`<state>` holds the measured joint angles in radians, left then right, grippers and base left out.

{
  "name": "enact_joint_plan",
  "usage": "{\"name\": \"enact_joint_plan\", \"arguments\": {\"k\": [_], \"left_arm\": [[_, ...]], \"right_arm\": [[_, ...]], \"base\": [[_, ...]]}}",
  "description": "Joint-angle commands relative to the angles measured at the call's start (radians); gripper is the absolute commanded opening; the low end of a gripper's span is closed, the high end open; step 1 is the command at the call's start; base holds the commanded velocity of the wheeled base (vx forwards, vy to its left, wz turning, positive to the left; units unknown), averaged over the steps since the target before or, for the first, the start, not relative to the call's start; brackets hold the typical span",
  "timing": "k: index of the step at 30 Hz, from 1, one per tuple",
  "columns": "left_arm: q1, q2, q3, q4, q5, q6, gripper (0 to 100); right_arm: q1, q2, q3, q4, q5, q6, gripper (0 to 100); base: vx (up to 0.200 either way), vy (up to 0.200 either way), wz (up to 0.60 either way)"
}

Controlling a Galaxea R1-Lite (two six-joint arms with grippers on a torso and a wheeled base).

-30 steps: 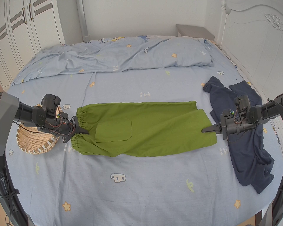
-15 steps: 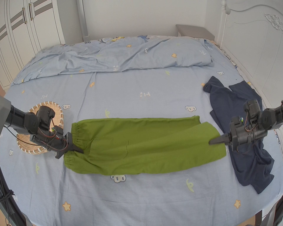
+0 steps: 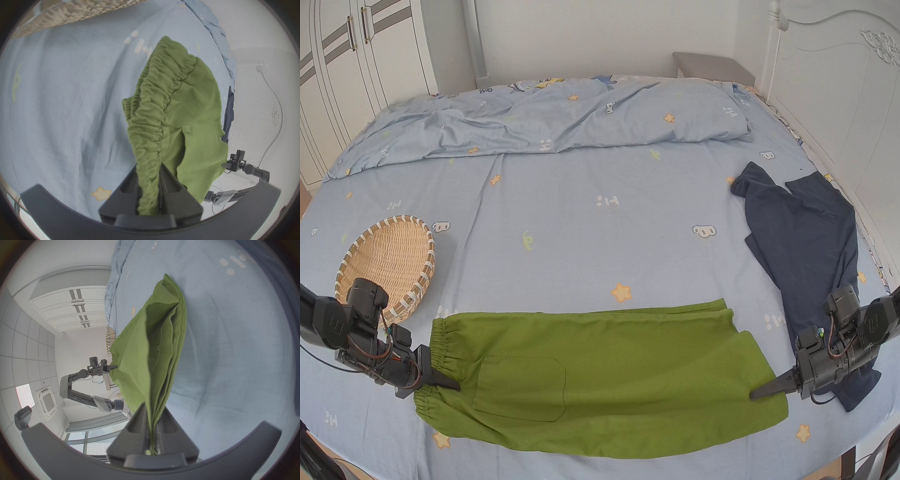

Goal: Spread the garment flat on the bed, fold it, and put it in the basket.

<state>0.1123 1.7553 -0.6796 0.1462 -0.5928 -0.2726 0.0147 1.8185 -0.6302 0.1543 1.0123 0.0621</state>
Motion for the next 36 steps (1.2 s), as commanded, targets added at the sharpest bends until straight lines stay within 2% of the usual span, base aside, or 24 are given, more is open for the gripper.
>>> {"name": "enact_joint_plan", "arguments": {"k": [1,5,6,7,9,15,17,21,24,28,29,33,36], "left_arm": [[-0.002,-0.1,0.135,-0.082,-0.001,0.003,0],[0.0,-0.097,0.166,-0.122,-0.001,0.003,0],[-0.003,-0.094,0.206,-0.178,0.001,0.007,0],[-0.003,-0.094,0.206,-0.178,0.001,0.007,0],[0.001,-0.082,0.222,-0.224,0.001,0.021,0],[0.01,-0.082,0.222,-0.229,0.002,0.021,0],[0.013,-0.092,0.222,-0.227,0.045,0.021,0],[0.018,-0.166,0.221,-0.226,0.183,0.018,0],[0.023,-0.238,0.207,-0.203,0.209,0.012,0],[0.023,-0.324,0.143,-0.114,0.214,0.01,0],[0.024,-0.343,0.101,-0.053,0.215,0.01,0],[0.087,-0.379,-0.02,0.101,0.215,0.018,0],[0.121,-0.382,-0.098,0.185,0.218,0.029,0]], "right_arm": [[0.011,-0.042,0.127,-0.093,0.0,-0.007,0],[0.019,-0.036,0.144,-0.113,-0.001,-0.007,0],[0.039,-0.027,0.15,-0.119,-0.001,-0.01,0],[0.039,-0.027,0.15,-0.119,-0.001,-0.01,100],[0.039,-0.018,0.144,-0.121,-0.001,-0.004,100],[0.016,-0.024,0.139,-0.121,-0.005,-0.002,100],[-0.018,-0.033,0.127,-0.119,-0.006,-0.002,100],[-0.067,-0.085,0.095,-0.108,-0.006,0.001,100],[-0.078,-0.143,0.049,-0.093,-0.008,0.027,100],[-0.07,-0.231,-0.026,-0.053,-0.008,0.088,100],[-0.062,-0.262,-0.066,-0.039,-0.008,0.114,100],[-0.007,-0.317,-0.125,-0.03,-0.008,0.173,100],[0.002,-0.323,-0.143,-0.038,-0.008,0.188,100]], "base": [[0.0,0.0,0.0],[0.0,0.0,0.0],[0.0,0.0,0.0],[0.0,0.0,0.0],[0.0,0.0,0.0],[0.0,0.0,0.0],[0.0,0.0,0.0],[0.0,0.0,0.0],[0.0,0.0,0.0],[0.0,0.0,0.0],[0.0,0.0,0.0],[0.0,0.0,0.0],[0.0,0.0,0.0]]}}
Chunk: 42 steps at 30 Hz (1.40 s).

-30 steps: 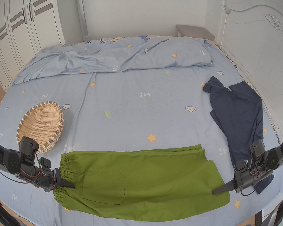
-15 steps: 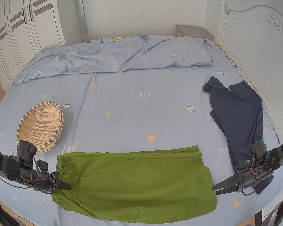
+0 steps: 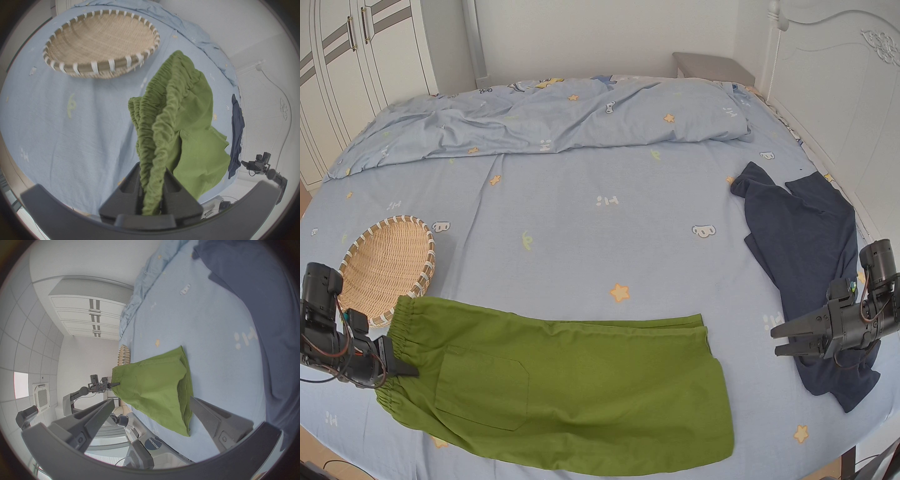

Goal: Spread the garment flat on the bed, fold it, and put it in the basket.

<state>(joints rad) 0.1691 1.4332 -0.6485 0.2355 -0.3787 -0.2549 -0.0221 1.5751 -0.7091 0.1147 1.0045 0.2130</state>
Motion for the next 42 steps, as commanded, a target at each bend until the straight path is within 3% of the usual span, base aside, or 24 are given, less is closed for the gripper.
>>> {"name": "enact_joint_plan", "arguments": {"k": [1,10,22,31,32,33,42], "left_arm": [[0.064,-0.06,-0.132,0.1,0.004,0.011,0],[0.058,-0.059,-0.301,0.332,0.004,0.066,0],[-0.229,-0.065,-0.415,0.404,0.009,-0.004,0],[-0.479,-0.043,-0.451,0.372,0.132,-0.02,0],[-0.479,-0.043,-0.451,0.372,0.132,-0.02,0],[-0.539,-0.031,-0.454,0.352,0.152,-0.023,0],[-0.763,0.066,-0.527,0.332,0.189,-0.107,0]], "right_arm": [[0.039,-0.079,-0.066,0.002,0.0,0.037,100],[0.036,-0.079,-0.119,0.01,-0.001,0.04,100],[0.036,-0.083,-0.13,0.013,-0.001,0.039,100],[0.027,-0.098,-0.131,0.011,-0.003,0.039,100],[0.027,-0.098,-0.131,0.011,-0.003,0.039,100],[0.027,-0.098,-0.131,0.011,-0.003,0.039,100],[0.011,-0.119,-0.141,0.01,-0.027,0.039,100]], "base": [[0.0,0.0,0.0],[0.0,0.0,0.0],[0.0,0.0,0.0],[0.0,0.0,0.0],[0.0,0.0,0.0],[0.0,0.0,0.0],[0.0,0.0,0.0]]}}
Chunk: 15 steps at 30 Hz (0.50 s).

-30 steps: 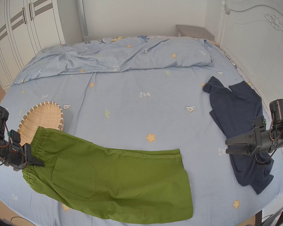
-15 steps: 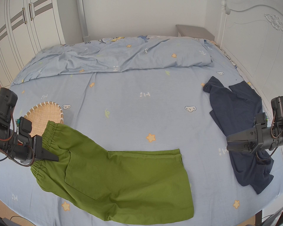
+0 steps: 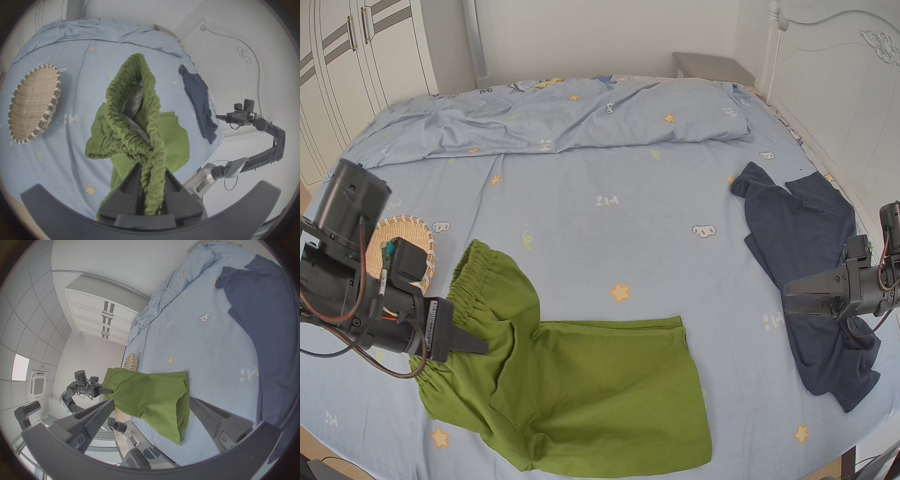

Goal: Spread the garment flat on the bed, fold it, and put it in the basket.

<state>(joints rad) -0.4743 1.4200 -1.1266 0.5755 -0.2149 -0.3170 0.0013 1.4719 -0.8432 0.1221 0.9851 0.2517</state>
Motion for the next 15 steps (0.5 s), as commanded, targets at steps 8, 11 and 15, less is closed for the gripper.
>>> {"name": "enact_joint_plan", "arguments": {"k": [8,11,15], "left_arm": [[-0.27,0.18,-0.127,-0.013,0.085,-0.169,0],[-0.323,0.214,-0.14,-0.043,0.098,-0.234,0],[-0.373,0.246,-0.133,-0.097,0.104,-0.3,0]], "right_arm": [[-0.018,-0.016,-0.007,-0.001,-0.008,0.0,100],[-0.018,-0.016,-0.007,-0.001,-0.008,0.0,100],[-0.018,-0.015,-0.005,-0.002,-0.008,0.0,100]], "base": [[0.0,0.0,0.0],[0.0,0.0,0.0],[0.0,0.0,0.0]]}}
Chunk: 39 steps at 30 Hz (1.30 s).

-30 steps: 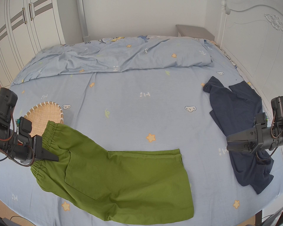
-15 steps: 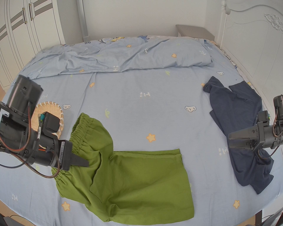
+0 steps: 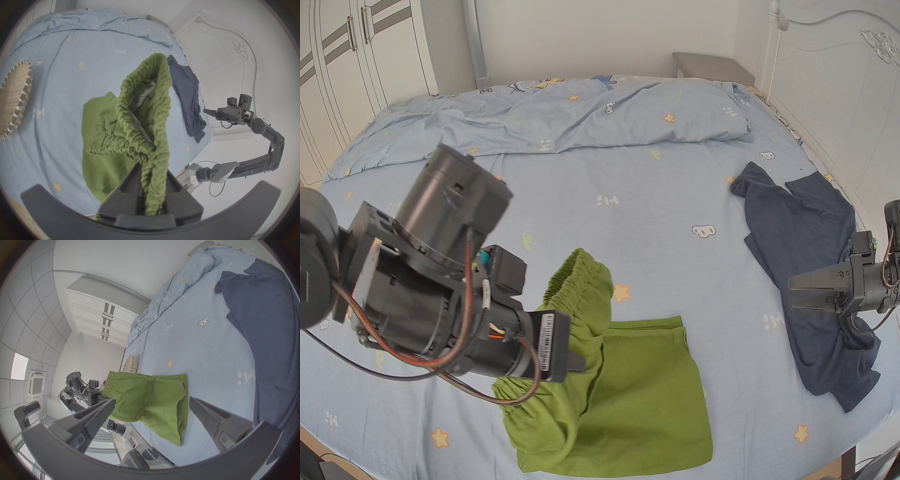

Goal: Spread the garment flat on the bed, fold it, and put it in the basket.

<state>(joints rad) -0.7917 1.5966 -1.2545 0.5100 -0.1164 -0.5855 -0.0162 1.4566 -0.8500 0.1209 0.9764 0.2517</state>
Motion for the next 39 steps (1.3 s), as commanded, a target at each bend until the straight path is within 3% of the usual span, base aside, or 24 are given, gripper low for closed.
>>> {"name": "enact_joint_plan", "arguments": {"k": [1,6,24,39], "left_arm": [[-0.06,0.077,-0.005,-0.042,0.006,-0.04,0],[-0.087,0.103,-0.006,-0.09,0.006,-0.102,0],[-0.106,0.186,0.0,-0.202,0.041,-0.185,0],[-0.156,0.235,0.0,-0.242,0.043,-0.192,0]], "right_arm": [[-0.001,0.001,0.002,-0.003,0.001,0.0,100],[-0.002,0.002,0.002,-0.003,0.001,0.0,100],[-0.01,0.01,0.002,-0.004,0.001,-0.002,100],[-0.008,0.008,0.002,-0.004,-0.001,-0.005,100]], "base": [[0.0,0.0,0.0],[0.0,0.0,0.0],[0.0,0.0,0.0],[0.0,0.0,0.0]]}}
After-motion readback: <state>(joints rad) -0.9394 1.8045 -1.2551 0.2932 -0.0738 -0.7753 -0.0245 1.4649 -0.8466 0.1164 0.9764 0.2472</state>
